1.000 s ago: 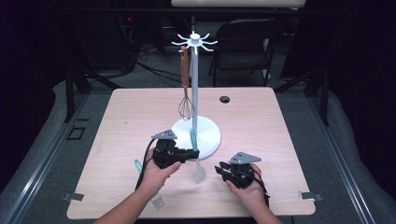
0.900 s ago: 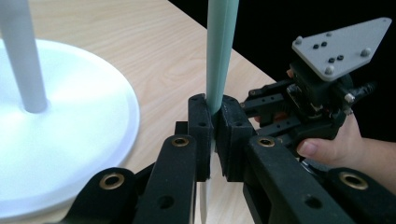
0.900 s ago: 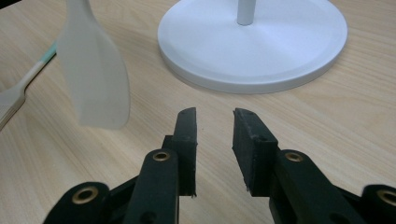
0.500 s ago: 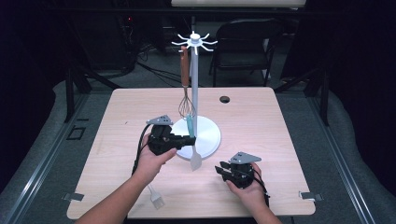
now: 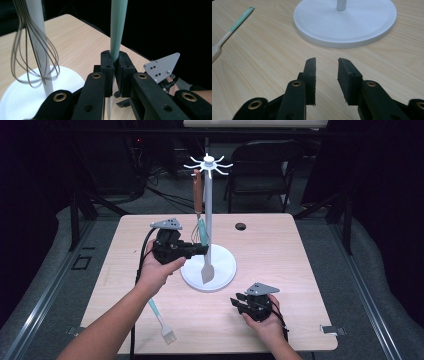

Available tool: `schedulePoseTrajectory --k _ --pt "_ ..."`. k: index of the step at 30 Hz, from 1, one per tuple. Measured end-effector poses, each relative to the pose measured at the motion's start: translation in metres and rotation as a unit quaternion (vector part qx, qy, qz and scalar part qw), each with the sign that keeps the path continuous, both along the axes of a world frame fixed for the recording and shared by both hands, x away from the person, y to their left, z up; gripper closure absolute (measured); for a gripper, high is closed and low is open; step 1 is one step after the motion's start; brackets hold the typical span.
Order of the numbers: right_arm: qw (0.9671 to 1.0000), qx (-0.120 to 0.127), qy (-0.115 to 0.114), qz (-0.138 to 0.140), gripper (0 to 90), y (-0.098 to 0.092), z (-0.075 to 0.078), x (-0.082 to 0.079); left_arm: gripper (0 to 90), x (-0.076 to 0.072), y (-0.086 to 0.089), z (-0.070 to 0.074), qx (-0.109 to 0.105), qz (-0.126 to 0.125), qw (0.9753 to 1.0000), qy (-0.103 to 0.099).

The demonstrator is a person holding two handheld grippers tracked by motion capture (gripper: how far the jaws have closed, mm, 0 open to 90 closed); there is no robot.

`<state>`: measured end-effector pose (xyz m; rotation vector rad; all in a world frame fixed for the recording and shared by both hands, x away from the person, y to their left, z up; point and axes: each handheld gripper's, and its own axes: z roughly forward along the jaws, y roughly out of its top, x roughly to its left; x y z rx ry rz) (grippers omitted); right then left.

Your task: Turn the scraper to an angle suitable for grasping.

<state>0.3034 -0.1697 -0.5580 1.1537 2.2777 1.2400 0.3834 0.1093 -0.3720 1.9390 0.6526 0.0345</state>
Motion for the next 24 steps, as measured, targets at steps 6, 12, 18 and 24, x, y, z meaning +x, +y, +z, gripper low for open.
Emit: schedulePoseTrajectory --k 6,12,18,24 --pt "1.0000 -0.001 0.003 0.004 68.3 0.000 0.000 0.000 85.0 0.014 -0.002 0.022 0.000 -0.009 1.0000 0.000" --pt "1.0000 -0.004 0.005 0.006 68.1 0.000 -0.001 0.000 85.0 0.024 -0.006 0.048 0.002 -0.025 0.9996 -0.015" --pt "0.9999 -0.005 0.006 0.007 67.9 0.001 -0.002 0.000 85.0 0.034 -0.014 0.073 -0.006 -0.031 0.9994 -0.011" --pt "1.0000 0.000 0.003 0.008 67.5 0.001 -0.002 0.000 85.0 0.043 -0.019 0.082 -0.016 -0.032 0.9994 0.000"
